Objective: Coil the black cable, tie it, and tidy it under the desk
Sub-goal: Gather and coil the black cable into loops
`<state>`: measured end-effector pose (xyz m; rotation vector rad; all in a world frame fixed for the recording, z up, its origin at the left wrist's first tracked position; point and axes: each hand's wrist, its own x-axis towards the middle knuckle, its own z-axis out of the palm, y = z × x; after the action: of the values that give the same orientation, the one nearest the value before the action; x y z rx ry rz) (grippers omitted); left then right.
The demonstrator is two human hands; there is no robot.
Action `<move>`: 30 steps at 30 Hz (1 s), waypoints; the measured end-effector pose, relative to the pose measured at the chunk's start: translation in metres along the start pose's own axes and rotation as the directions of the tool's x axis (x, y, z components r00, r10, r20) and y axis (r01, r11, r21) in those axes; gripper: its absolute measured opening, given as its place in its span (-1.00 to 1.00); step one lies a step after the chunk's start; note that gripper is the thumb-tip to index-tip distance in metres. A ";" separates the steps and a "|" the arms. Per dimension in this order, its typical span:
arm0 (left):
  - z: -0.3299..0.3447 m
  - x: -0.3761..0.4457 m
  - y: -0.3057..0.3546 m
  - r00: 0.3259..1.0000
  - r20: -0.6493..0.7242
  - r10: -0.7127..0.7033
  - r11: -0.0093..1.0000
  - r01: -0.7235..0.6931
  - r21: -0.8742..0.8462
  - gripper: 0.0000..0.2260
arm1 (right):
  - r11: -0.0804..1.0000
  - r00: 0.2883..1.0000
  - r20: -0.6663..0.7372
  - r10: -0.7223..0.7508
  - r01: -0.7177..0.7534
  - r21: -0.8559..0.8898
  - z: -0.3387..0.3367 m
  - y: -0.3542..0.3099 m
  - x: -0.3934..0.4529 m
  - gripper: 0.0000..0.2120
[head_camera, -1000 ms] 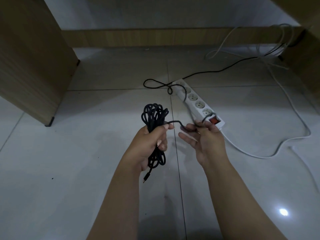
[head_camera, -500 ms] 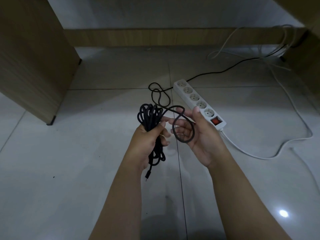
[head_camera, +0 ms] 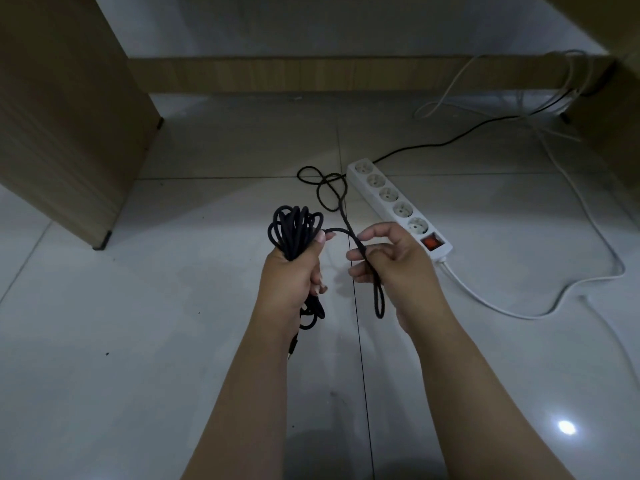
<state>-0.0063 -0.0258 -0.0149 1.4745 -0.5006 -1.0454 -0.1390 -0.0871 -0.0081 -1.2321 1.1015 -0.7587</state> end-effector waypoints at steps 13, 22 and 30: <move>0.001 -0.001 0.000 0.999 -0.047 0.003 0.999 -0.005 -0.048 -0.84 | 0.782 0.970 -0.105 -0.217 0.108 -0.613 0.000 0.012 0.007 -0.93; -0.001 0.000 0.002 0.995 -0.087 -0.040 0.976 0.020 -0.219 -0.85 | 0.972 0.917 -0.340 0.208 -0.231 -0.028 -0.006 0.015 0.009 -0.52; 0.002 -0.001 0.002 1.000 0.015 0.005 0.991 -0.003 -0.134 -0.81 | 0.528 0.915 0.137 -0.380 0.336 -0.779 0.008 0.025 0.006 -0.62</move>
<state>-0.0082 -0.0260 -0.0129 1.3475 -0.4359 -1.0675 -0.1320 -0.0848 -0.0345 -2.2856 1.2931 -0.5973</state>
